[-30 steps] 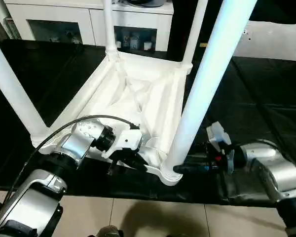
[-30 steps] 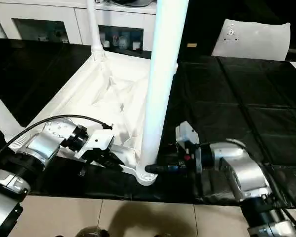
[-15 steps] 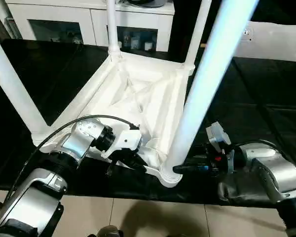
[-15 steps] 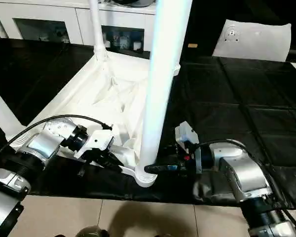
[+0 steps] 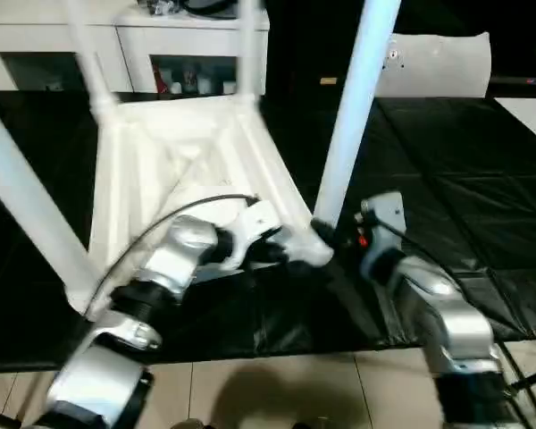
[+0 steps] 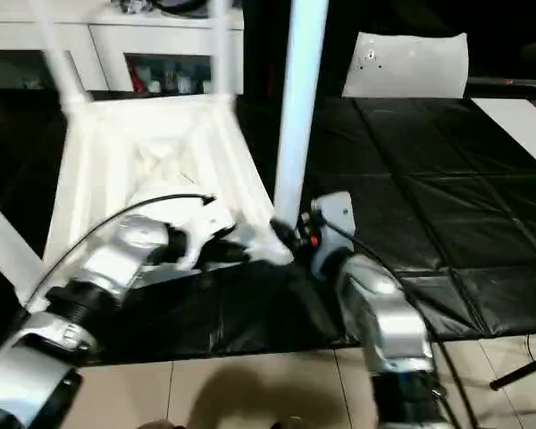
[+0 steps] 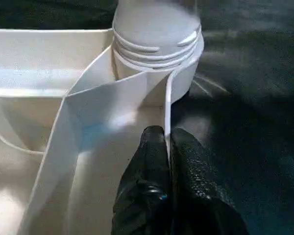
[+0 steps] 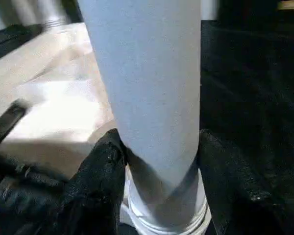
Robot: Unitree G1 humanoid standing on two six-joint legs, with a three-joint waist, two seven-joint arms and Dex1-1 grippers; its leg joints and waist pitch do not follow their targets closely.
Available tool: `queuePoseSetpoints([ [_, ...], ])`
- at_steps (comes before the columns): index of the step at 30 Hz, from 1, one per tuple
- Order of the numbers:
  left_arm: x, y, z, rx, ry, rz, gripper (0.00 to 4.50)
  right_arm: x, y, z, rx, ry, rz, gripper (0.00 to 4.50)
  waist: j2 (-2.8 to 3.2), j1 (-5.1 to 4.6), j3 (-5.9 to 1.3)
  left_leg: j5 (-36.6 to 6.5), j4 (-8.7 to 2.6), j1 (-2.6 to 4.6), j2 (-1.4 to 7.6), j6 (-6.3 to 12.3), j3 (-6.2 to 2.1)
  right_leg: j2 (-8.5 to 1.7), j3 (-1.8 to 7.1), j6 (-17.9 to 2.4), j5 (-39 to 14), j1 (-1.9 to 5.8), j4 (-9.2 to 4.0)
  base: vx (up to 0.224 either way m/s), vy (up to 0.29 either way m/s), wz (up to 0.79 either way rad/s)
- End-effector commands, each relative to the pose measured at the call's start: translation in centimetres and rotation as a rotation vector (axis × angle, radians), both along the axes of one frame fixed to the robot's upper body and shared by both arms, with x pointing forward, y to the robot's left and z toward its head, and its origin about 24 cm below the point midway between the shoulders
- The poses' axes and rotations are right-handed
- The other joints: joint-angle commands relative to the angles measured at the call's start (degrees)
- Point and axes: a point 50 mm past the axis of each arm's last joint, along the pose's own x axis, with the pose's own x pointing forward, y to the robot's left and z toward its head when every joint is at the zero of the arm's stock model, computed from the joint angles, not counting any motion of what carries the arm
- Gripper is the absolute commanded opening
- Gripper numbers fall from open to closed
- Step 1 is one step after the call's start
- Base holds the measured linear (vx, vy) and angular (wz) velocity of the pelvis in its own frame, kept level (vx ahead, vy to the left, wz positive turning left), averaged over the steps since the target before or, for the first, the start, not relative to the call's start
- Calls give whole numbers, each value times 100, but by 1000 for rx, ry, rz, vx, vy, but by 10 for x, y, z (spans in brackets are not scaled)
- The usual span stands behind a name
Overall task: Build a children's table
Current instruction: Rotate leg to tighten
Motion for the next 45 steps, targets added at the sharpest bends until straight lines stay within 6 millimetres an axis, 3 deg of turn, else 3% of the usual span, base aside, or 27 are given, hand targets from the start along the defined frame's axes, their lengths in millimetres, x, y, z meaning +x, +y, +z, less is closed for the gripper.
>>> queuePoseSetpoints([
  [1, -2, -42, 25, -120, -93, -52, 0, -7, 43, -13, 60, 107, 132, 186, 12, 12, -280, -1377, -443, 26, 319, 95, -185, -551, 342, -706, -2430, 160, -632, 0, 0, 0],
  [2, -2, -42, 25, -113, -98, -50, 0, -6, 45, -12, 60, 99, 132, 186, 11, 15, -287, -1279, -442, 19, 330, 126, -179, -547, 359, -766, -2126, 172, -603, 0, 0, 0],
  [3, -3, -42, 24, -97, -108, -51, 0, -6, 47, -9, 50, 75, 133, 242, 11, 17, -304, -1148, -435, 11, 339, 161, -169, -538, 369, -855, -1773, 186, -564, 0, 0, 0],
  [6, -4, -34, 21, -68, -108, -63, 0, -7, 39, -7, 56, 36, 141, 267, 9, 34, -340, -703, -413, -23, 330, 314, -149, -546, 376, -1067, -869, 252, -473, 0, 0, 0],
  [9, -5, -24, 20, -66, -100, -77, 0, -10, 25, -7, 38, 11, 140, 301, 24, 66, -344, -558, -405, -32, 336, 422, -138, -554, 375, -1195, -521, 285, -442, 0, 0, 0],
  [14, -9, -5, 17, -29, -102, -149, 0, -14, -5, -6, 5, -44, 159, 333, 19, 77, -329, -693, -410, -26, 341, 441, -127, -550, 377, -1176, -741, 286, -471, 0, 0, 0],
  [18, -12, 6, 21, -45, -94, -228, 0, -20, -26, -1, -16, -83, 276, 374, 18, 102, -352, -588, -390, -40, 348, 511, -129, -550, 367, -1256, -518, 298, -430, 0, 0, 0],
  [22, -19, 14, 20, -8, -79, -352, 0, -27, -35, 5, -38, -106, 421, 418, 13, 125, -382, -365, -348, -68, 357, 704, -116, -557, 369, -1365, -24, 293, -365, 0, 0, 0],
  [25, -27, 24, 16, 37, -40, -497, 0, -34, -44, 8, -71, -95, 584, 418, 38, 169, -366, -447, -354, -51, 378, 708, -114, -552, 361, -1377, -159, 274, -378, 0, 0, 0],
  [27, -30, 28, 16, 62, -22, -575, 0, -38, -49, 9, -89, -84, 683, 418, 15, 225, -364, -556, -357, -30, 392, 671, -115, -558, 356, -1369, -321, 267, -380, 0, 0, 0],
  [32, -32, 31, 16, 106, -10, -657, 0, -42, -54, 10, -88, -67, 791, 418, 11, 320, -369, -570, -357, -20, 420, 619, -108, -581, 355, -1356, -430, 255, -374, 0, 0, 0],
  [33, -33, 32, 16, 118, -5, -681, 0, -42, -54, 9, -87, -61, 823, 392, 4, 344, -368, -576, -355, -17, 415, 591, -103, -579, 354, -1347, -453, 249, -373, 0, 0, 0],
  [36, -35, 32, 16, 140, 10, -752, 0, -43, -53, 10, -72, -42, 909, 379, -9, 385, -372, -584, -346, -34, 401, 586, -94, -577, 347, -1306, -568, 265, -382, 0, 0, 0],
  [45, -33, 29, 19, 160, 3, -821, 0, -45, -46, 10, -57, -4, 1063, 293, -62, 418, -404, -376, -321, -51, 397, 648, -97, -578, 329, -1295, -404, 264, -338, 0, 0, 0],
])
